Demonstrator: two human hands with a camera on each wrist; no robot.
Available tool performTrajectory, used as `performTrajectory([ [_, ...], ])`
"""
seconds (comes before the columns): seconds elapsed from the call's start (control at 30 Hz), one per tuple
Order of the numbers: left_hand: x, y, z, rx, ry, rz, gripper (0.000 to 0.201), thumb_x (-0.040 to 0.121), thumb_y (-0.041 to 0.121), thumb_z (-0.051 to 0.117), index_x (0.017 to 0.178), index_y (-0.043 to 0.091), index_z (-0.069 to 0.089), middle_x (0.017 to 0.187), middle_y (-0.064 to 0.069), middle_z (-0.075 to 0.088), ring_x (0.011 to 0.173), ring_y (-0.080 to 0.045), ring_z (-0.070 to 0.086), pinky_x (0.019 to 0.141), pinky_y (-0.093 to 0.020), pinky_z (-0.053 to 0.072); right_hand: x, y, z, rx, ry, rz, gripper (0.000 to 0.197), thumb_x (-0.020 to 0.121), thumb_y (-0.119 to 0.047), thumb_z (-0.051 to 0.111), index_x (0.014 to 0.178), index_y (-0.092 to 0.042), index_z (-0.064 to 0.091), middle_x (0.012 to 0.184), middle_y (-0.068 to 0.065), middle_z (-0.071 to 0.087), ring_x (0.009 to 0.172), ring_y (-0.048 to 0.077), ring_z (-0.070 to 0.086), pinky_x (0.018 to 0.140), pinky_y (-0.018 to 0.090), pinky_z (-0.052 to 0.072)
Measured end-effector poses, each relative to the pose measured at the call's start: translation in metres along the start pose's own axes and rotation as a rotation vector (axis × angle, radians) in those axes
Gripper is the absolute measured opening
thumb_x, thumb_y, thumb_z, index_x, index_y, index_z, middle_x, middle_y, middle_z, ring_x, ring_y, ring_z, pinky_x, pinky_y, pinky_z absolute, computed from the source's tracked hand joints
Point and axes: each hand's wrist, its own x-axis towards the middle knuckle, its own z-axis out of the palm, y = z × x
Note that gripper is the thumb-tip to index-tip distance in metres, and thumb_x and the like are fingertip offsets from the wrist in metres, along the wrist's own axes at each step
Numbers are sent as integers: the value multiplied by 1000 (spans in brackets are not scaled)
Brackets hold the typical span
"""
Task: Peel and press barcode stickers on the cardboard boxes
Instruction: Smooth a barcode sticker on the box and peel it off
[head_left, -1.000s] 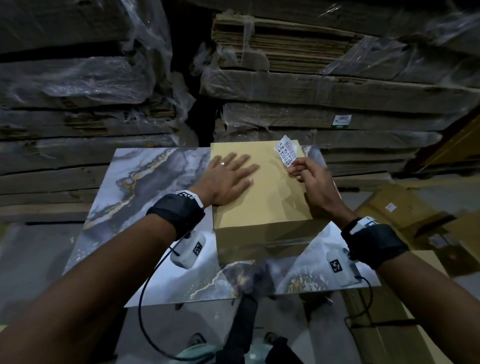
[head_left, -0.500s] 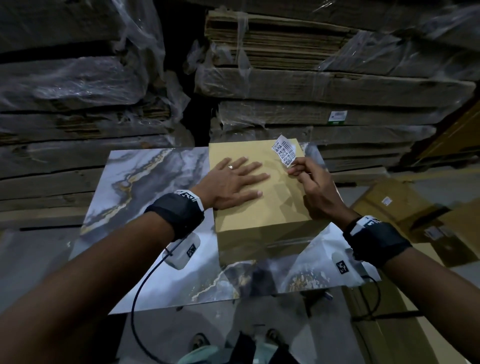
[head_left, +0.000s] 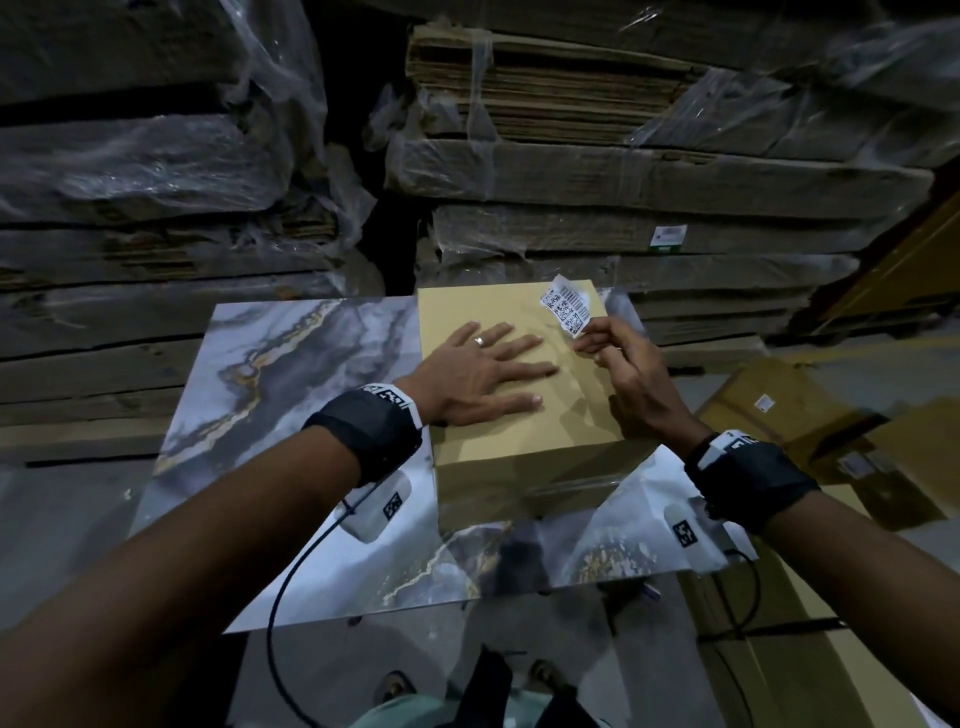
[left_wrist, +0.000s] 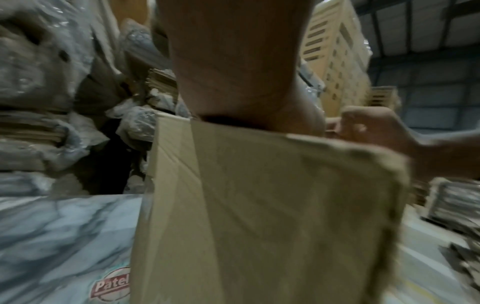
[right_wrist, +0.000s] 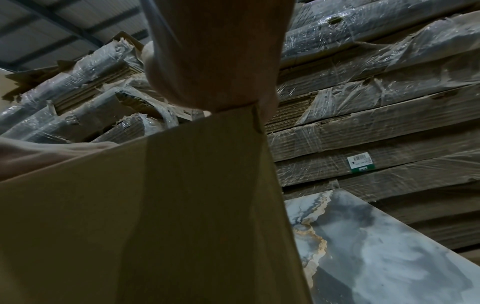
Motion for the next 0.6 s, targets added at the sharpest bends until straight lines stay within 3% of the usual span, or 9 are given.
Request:
performTrajectory([
  [0.13, 5, -7, 1, -13, 18, -147, 66, 93, 80, 10, 155, 56, 8, 169, 12, 4, 157, -24, 3, 123, -55, 4, 0, 3, -1, 11, 12, -8, 33, 91, -23, 43, 112, -11, 64, 103, 0, 72, 103, 18, 67, 97, 53, 51],
  [0.23, 4, 8, 4, -21, 7, -116, 69, 94, 78, 10, 157, 51, 7, 170, 10, 2, 156, -27, 0, 123, -56, 1, 0, 3, -1, 64, 43, 19, 36, 90, -22, 42, 115, -8, 64, 103, 5, 73, 103, 20, 68, 97, 52, 52],
  [0.47, -1, 20, 2, -40, -19, 87, 54, 103, 63, 16, 156, 52, 13, 169, 12, 3, 157, -23, 1, 124, -52, 4, 0, -2, 1, 65, 40, 15, 38, 90, -22, 41, 115, -6, 64, 103, 6, 72, 102, 19, 68, 97, 52, 52],
  [0.6, 3, -8, -3, -24, -10, -58, 57, 100, 71, 15, 155, 57, 10, 168, 16, 5, 156, -22, 5, 124, -52, 6, 0, 1, 1, 57, 44, 21, 35, 90, -22, 42, 114, -8, 64, 102, 3, 74, 102, 18, 69, 98, 54, 52],
])
